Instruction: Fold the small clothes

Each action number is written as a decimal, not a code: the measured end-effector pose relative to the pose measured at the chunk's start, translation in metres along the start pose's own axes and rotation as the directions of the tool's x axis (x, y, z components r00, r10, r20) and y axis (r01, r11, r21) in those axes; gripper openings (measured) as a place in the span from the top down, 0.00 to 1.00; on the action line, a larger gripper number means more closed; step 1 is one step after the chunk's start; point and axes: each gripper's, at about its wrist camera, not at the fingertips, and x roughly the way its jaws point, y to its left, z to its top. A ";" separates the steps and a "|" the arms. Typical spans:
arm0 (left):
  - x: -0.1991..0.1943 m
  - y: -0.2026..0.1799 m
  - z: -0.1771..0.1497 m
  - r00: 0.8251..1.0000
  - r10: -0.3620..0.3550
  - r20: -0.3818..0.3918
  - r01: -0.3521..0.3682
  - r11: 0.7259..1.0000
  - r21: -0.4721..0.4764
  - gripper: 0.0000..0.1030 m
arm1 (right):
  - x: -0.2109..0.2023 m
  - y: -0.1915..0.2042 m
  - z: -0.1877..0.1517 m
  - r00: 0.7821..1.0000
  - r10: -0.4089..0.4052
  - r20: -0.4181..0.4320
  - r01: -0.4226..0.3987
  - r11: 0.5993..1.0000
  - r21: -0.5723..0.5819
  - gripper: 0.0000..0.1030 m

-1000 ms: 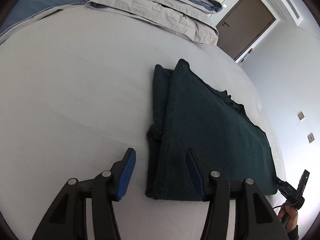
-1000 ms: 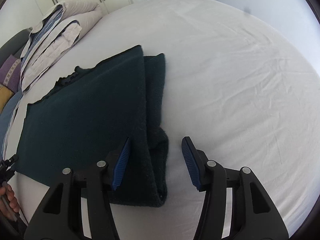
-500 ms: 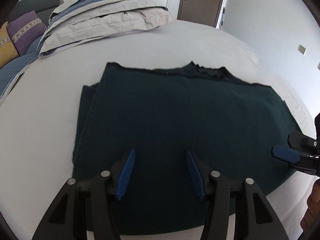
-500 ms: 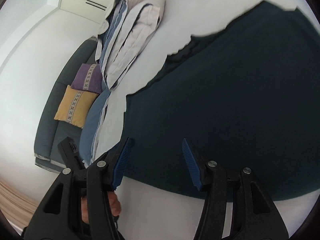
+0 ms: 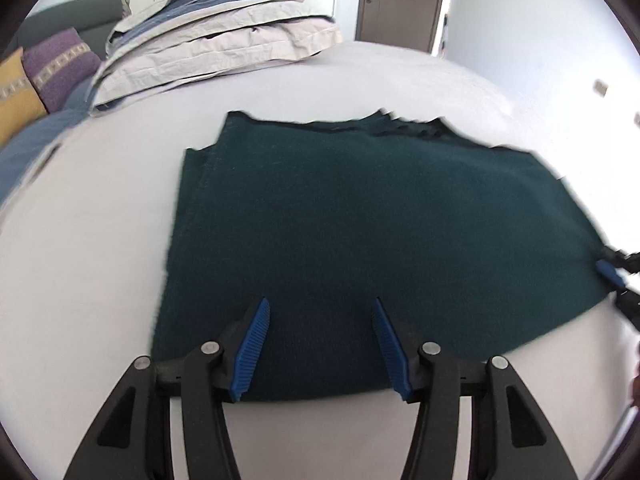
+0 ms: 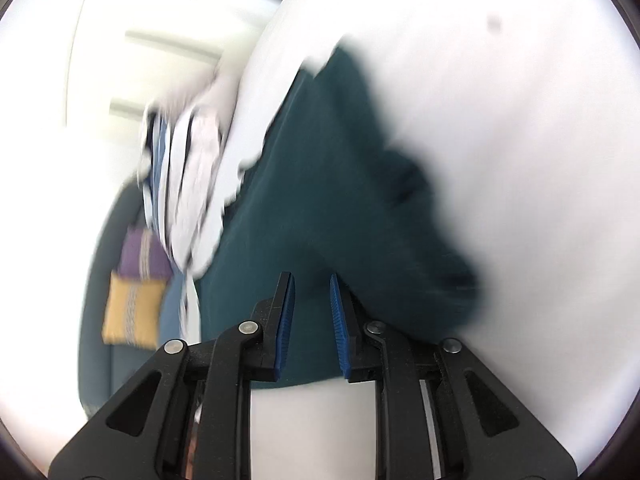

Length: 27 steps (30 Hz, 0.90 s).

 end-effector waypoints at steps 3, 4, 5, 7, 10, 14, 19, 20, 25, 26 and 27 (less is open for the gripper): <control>-0.002 -0.022 0.000 0.989 -0.146 -0.014 0.145 0.989 -0.033 0.46 | 0.012 0.023 -0.023 0.993 0.093 -0.071 -0.094 0.995 -0.014 0.79; 0.004 -0.029 0.000 0.984 -0.177 -0.033 0.176 0.984 -0.035 0.46 | 0.024 0.031 -0.034 0.986 0.119 -0.112 -0.121 0.992 -0.014 0.79; 0.010 -0.032 -0.001 0.983 -0.180 -0.047 0.178 0.983 -0.037 0.46 | 0.037 0.039 -0.046 0.979 0.132 -0.155 -0.137 0.990 -0.017 0.79; 0.021 -0.028 -0.003 0.987 -0.151 -0.054 0.149 0.988 -0.046 0.48 | 0.067 0.053 -0.065 0.962 0.130 -0.239 -0.142 0.989 -0.031 0.79; 0.022 -0.007 -0.002 0.982 -0.178 -0.056 0.173 0.981 -0.084 0.61 | 0.099 0.058 -0.090 0.946 0.108 -0.307 -0.126 0.991 -0.039 0.79; 0.017 0.013 -0.005 0.983 -0.169 -0.067 0.167 0.985 -0.042 0.66 | 0.107 0.042 -0.098 0.952 0.127 -0.279 -0.135 0.991 -0.008 0.84; 0.005 0.037 -0.011 0.988 -0.144 -0.062 0.141 0.988 -0.058 0.66 | 0.043 0.004 -0.064 0.987 0.076 -0.140 -0.075 0.997 0.016 0.84; 0.005 0.036 -0.011 0.989 -0.137 -0.063 0.134 0.989 -0.060 0.66 | 0.030 -0.002 -0.059 0.992 0.061 -0.106 -0.059 0.998 0.021 0.84; 0.001 0.038 -0.014 0.992 -0.115 -0.058 0.113 0.993 -0.046 0.66 | -0.025 -0.023 -0.041 1.000 -0.001 0.007 0.001 0.999 0.043 0.81; 0.000 0.038 -0.014 0.992 -0.111 -0.058 0.108 0.993 -0.043 0.66 | -0.030 -0.024 -0.040 1.000 -0.011 0.021 0.010 0.999 0.046 0.81; -0.003 0.040 -0.015 0.992 -0.107 -0.058 0.105 0.994 -0.043 0.66 | -0.036 -0.025 -0.041 0.999 -0.021 0.033 0.019 0.999 0.050 0.81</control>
